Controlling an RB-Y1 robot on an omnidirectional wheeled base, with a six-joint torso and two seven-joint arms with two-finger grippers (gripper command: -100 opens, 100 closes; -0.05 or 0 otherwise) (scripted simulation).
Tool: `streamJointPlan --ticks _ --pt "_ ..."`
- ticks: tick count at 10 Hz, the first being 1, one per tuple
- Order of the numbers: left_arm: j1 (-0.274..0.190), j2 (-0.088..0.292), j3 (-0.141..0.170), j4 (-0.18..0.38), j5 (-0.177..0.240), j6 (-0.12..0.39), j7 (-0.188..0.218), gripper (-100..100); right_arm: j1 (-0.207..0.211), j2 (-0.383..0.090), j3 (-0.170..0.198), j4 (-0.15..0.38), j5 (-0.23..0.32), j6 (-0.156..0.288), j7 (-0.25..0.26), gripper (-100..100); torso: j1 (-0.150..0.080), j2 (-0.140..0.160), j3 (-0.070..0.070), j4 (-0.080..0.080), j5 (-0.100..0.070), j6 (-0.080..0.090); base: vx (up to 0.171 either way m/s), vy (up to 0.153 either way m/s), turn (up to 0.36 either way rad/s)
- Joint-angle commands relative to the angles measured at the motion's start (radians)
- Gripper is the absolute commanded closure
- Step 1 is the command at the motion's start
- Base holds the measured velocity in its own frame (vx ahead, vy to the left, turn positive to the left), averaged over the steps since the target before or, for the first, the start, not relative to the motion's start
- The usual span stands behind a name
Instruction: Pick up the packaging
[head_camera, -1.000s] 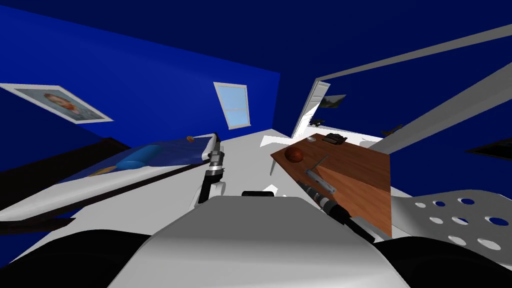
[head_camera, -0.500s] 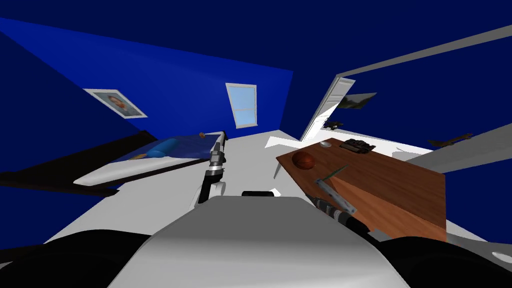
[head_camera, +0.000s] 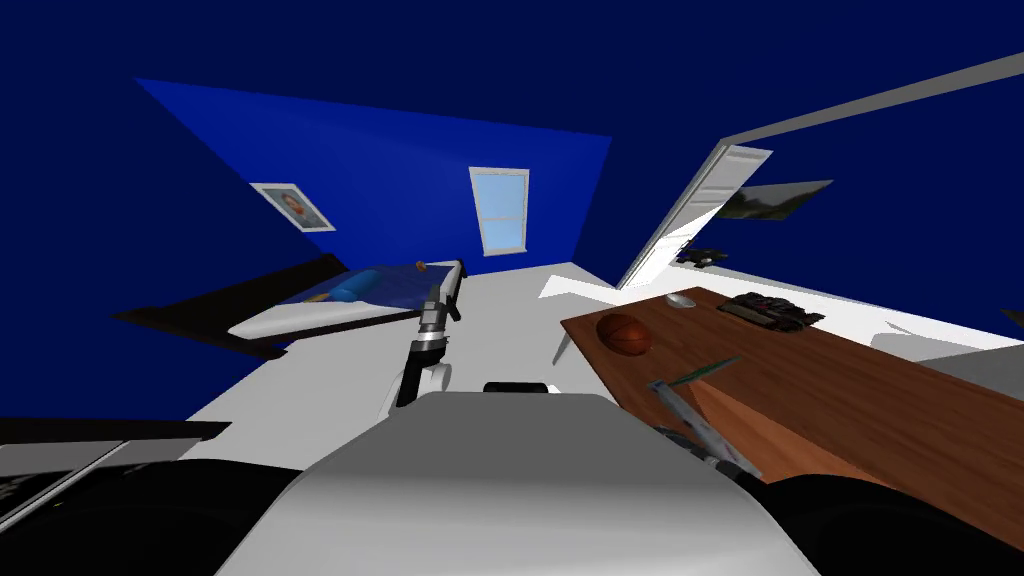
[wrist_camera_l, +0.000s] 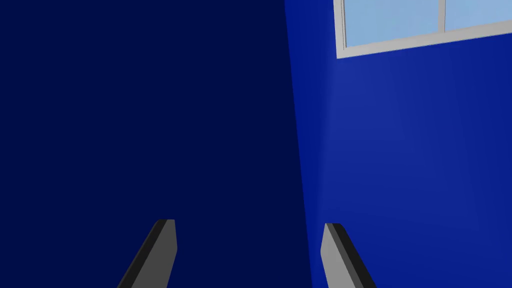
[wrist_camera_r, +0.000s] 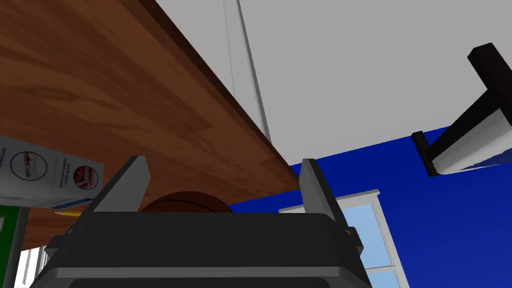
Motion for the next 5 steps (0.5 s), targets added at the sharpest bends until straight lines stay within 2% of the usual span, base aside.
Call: streamJointPlan --ticks 1,2,3,4,5 --pt "0.0 0.0 0.0 0.0 0.0 0.0 0.0 0 0.018 -0.048 0.035 0.049 0.025 0.005 0.013 -100 0.0 0.0 0.0 0.0 0.0 0.0 0.058 -0.06 0.26" --pt "0.0 0.0 0.0 0.0 0.0 0.0 0.0 0 0.018 -0.048 0.035 0.049 0.025 0.005 0.013 -100 -0.001 0.0 0.0 0.0 0.0 -0.001 0.04 -0.048 0.148" --pt "0.0 0.0 0.0 0.0 0.0 0.0 0.0 0 0.041 -0.076 0.061 0.081 0.047 0.012 0.028 -100 0.0 0.001 0.001 0.0 0.0 0.0 0.053 -0.052 0.229" --pt "0.0 0.0 0.0 0.0 0.0 0.0 0.0 0 0.061 -0.1 0.089 0.108 0.07 0.017 0.042 -100 0.0 0.001 0.001 0.0 0.0 0.0 0.077 -0.087 0.377" --pt "0.0 0.0 0.0 0.0 0.0 0.0 0.0 0 0.061 -0.1 0.089 0.111 0.07 0.017 0.042 -100 -0.002 0.0 0.0 0.0 0.0 -0.001 0.068 -0.094 0.174"
